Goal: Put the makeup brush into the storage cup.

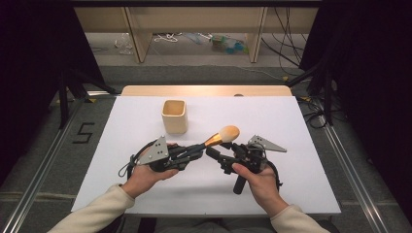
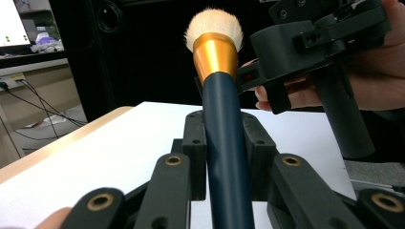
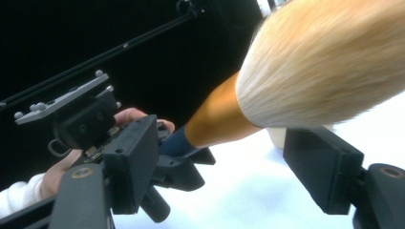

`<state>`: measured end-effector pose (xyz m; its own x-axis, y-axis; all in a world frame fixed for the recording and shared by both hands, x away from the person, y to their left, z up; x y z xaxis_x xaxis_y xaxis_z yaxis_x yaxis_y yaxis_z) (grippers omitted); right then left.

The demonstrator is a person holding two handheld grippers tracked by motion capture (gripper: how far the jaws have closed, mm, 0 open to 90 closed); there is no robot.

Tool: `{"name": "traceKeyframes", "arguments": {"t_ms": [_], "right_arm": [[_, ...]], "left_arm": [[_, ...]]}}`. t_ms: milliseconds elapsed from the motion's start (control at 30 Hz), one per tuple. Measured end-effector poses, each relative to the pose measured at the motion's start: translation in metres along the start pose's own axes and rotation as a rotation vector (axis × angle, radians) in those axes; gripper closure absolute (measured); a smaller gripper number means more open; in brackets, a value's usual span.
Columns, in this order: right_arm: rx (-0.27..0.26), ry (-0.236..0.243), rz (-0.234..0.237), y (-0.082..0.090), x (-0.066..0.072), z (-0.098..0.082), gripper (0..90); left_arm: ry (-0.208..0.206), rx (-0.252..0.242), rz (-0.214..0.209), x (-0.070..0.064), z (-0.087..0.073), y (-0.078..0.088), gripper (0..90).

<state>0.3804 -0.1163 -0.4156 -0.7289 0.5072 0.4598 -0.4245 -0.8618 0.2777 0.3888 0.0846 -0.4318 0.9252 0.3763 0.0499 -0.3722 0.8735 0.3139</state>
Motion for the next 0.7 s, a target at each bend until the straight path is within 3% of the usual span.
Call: {"name": "traceKeyframes", "arguments": {"t_ms": [300,700], "right_arm": [[-0.027,-0.046,-0.010,-0.008,-0.001,0.005,39.1],[-0.050,-0.047,-0.019,-0.011,-0.003,0.009,51.5]], "left_arm": [[-0.001,0.003,0.005,0.000,-0.001,-0.001,75.4],[0.004,0.007,0.015,0.000,-0.002,-0.003,75.3]]}}
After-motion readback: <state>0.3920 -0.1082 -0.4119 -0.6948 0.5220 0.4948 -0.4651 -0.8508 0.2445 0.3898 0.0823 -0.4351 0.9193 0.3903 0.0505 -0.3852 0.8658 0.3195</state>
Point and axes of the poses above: each handheld gripper's, and its own axes: y roughly backward along the jaws, z roughly out of its top, x roughly to its left, the point moved 4 cm from there along -y, roughly forward along the jaws, and after that the axes turned 14 degrees about x, right-handed, at the moved point
